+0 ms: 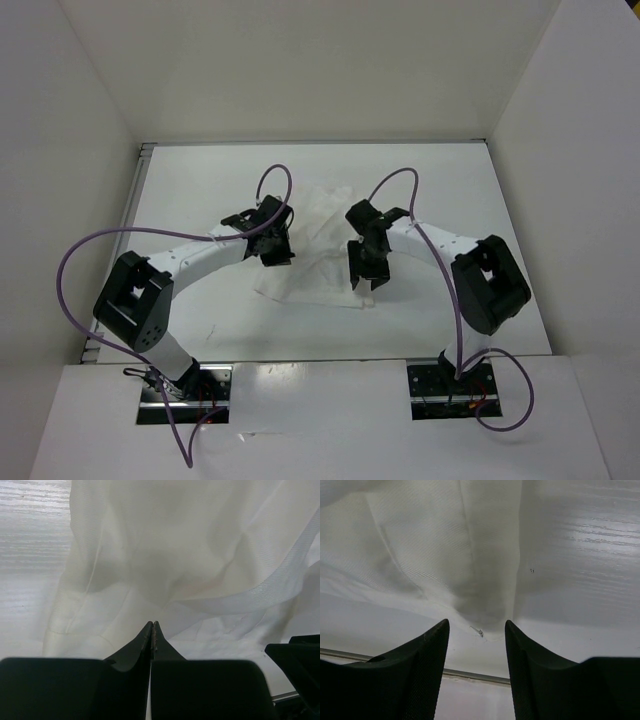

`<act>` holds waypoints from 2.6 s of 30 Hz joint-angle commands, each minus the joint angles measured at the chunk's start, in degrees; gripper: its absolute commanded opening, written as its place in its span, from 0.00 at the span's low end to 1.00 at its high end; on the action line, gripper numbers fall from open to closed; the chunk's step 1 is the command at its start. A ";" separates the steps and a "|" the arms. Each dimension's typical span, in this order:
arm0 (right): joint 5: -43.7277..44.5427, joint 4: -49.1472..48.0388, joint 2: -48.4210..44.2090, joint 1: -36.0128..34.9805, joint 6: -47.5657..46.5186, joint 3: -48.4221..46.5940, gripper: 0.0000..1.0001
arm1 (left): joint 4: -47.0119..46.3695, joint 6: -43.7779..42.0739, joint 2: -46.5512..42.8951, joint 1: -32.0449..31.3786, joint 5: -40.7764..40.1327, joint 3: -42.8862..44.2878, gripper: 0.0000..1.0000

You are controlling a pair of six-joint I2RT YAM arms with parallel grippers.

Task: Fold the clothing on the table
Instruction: Flatten the skirt out

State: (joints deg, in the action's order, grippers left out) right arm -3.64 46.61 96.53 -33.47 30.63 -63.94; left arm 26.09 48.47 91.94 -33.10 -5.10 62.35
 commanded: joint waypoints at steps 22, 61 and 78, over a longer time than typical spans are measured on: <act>10.75 3.39 -4.77 -3.70 4.70 -2.67 0.00 | 0.81 1.37 -5.10 2.08 -0.79 -1.97 0.01; 16.12 1.39 0.32 -4.23 6.46 -1.18 0.61 | -0.95 1.89 -4.84 2.08 0.45 -5.83 0.01; 17.70 -2.66 4.99 -4.23 7.07 0.48 0.00 | -0.33 1.89 -5.90 2.08 -0.17 -6.36 0.01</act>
State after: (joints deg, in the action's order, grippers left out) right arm 12.86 46.22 102.26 -37.01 37.04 -64.62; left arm 25.54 49.76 87.53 -31.05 -5.02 56.47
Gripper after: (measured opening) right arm 0.031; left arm 0.006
